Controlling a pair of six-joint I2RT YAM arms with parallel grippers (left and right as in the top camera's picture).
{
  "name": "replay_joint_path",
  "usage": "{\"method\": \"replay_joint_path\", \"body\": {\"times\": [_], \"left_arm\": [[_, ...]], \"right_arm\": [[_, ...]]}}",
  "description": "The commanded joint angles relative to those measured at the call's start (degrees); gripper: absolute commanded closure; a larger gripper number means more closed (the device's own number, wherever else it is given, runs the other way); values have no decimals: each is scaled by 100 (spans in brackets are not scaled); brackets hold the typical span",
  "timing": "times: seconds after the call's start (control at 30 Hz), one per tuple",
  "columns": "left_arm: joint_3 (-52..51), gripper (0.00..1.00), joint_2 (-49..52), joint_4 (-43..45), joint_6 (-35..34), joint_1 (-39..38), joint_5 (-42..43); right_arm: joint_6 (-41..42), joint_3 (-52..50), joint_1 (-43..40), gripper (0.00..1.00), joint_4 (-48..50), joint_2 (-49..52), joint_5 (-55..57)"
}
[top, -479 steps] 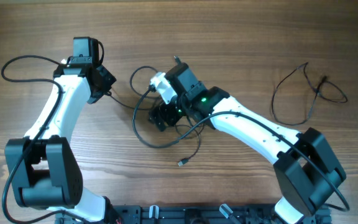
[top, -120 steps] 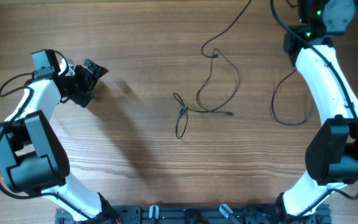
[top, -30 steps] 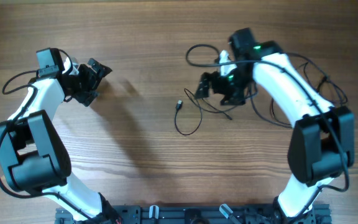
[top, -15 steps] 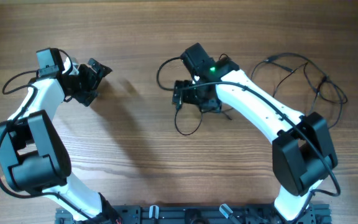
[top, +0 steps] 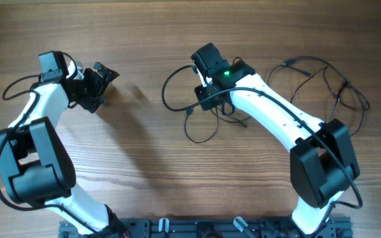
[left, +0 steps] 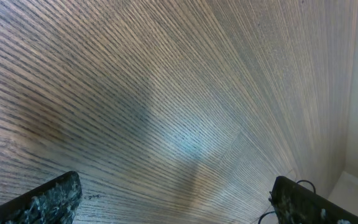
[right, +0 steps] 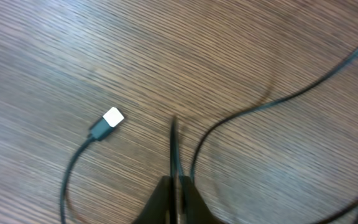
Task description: Untangle cables
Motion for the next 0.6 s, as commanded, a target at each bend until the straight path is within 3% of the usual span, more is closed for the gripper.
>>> {"method": "replay_joint_path", "body": {"times": [0.0,0.23,0.57], "left_arm": [[-46,0,63,15,127,-9,-39],[-46,0,63,15,127,-9,-39],[-46,0,63,15,127,-9,-39]], "right_arm": [[-138,-24,-39,71,-83,59,304],[-149,-345,-72,53,114,63,310],[-66,-1093,-271,55,743,63,260]]}}
